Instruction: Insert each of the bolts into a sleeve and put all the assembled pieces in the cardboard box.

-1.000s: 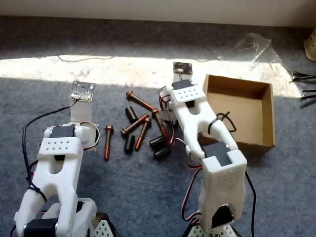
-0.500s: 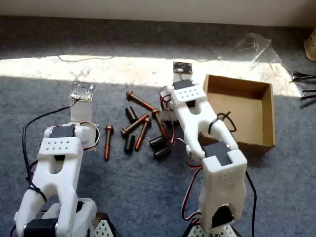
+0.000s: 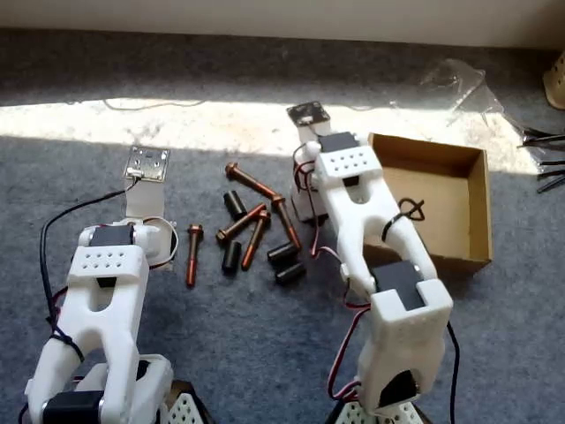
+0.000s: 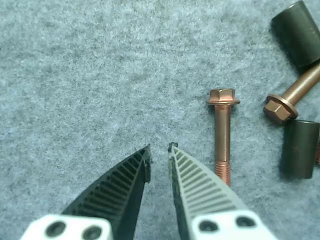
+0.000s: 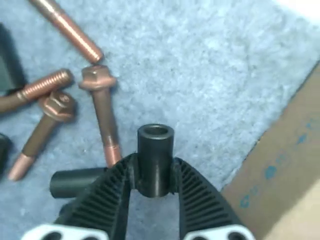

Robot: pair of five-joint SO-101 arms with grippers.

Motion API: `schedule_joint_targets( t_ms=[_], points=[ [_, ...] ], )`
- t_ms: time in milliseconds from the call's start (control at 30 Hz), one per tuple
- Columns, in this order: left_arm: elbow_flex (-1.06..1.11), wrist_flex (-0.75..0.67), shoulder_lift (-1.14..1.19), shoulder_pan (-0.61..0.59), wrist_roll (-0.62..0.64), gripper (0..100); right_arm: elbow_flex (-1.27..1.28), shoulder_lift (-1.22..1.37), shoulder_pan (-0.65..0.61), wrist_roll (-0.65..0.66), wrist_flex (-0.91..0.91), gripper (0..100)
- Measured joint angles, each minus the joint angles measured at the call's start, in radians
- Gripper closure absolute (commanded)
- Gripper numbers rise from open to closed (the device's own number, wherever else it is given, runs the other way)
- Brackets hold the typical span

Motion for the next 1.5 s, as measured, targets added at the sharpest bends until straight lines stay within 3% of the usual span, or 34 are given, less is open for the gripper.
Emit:
schedule_joint_targets(
  t_ms=[200, 533, 700, 1167, 1500],
  points=[
    [0.000, 0.000, 0.000, 0.000, 0.000, 93, 0.117, -0.002, 0.000, 0.143, -0.034, 99.4],
    [0.005, -0.002, 0.000, 0.000, 0.000, 93, 0.181, -0.006, 0.002, 0.247, -0.041, 98.7],
    [0.061, -0.078, 0.000, 0.000, 0.000, 93, 0.203, -0.014, 0.000, 0.301, -0.043, 90.3],
    [0.066, -0.095, 0.000, 0.000, 0.000, 93, 0.203, -0.014, -0.003, 0.321, -0.043, 89.9],
    [0.066, -0.095, 0.000, 0.000, 0.000, 93, 0.203, -0.014, -0.003, 0.413, -0.043, 89.9]
  ],
)
